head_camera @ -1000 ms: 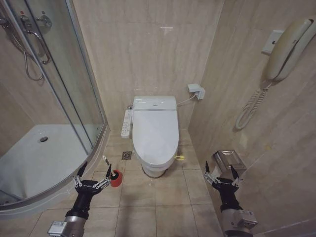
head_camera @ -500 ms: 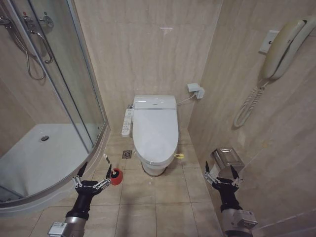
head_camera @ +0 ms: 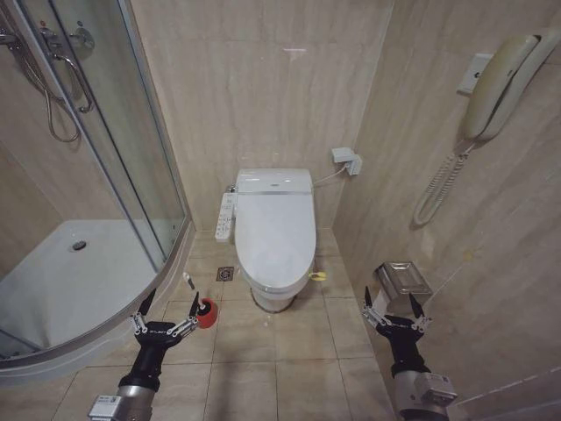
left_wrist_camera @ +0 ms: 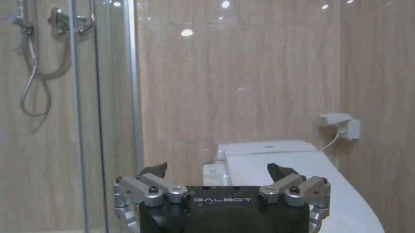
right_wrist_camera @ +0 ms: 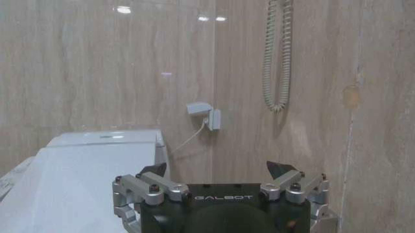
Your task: Open the toilet lid, clean the toilet bowl with a toilet brush, close the toilet lid, and flush.
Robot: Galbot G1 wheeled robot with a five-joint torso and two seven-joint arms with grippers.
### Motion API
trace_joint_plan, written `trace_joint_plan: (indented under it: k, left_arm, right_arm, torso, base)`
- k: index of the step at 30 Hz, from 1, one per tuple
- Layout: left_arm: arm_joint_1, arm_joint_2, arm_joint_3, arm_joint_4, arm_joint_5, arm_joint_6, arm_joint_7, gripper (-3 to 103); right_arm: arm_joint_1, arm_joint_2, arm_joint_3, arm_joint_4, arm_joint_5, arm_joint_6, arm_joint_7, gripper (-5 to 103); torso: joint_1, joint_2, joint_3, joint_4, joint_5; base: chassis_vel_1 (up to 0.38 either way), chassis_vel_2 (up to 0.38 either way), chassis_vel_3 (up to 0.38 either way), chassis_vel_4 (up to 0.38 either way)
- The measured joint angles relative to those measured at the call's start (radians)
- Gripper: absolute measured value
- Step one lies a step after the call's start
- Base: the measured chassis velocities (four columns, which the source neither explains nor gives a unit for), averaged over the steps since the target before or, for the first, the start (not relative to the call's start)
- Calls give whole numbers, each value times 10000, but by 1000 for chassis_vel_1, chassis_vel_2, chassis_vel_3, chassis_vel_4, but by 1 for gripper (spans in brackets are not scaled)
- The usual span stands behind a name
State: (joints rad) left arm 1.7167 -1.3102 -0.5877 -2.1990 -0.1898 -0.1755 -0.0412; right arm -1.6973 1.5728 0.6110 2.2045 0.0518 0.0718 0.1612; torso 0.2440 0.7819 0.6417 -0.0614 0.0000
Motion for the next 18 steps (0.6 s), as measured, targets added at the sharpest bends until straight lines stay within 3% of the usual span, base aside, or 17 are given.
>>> trace_joint_plan:
  k: [6,10,18]
  left_arm:
    - [276,181,255,-404,-215,899,-650,100]
    - [607,398,489,-875,-1023,1999,-1417,100]
    - [657,961,141,-773,-1373,2033,-1693,100]
  right_arm:
    - [0,1,0,0,0,0,0,100]
    - [0,1,-2,0,0,0,0,100]
    - [0,0,-1,0,0,0,0,100]
  torso:
    - [-2,1,-1,-1,-1]
    - [-4,1,-1,2,-2]
    - [0,0,1,-2,-1]
  base:
    - [71,-4,-81,-2]
    - [49,2,-53,-5]
    - [0,0,0,0]
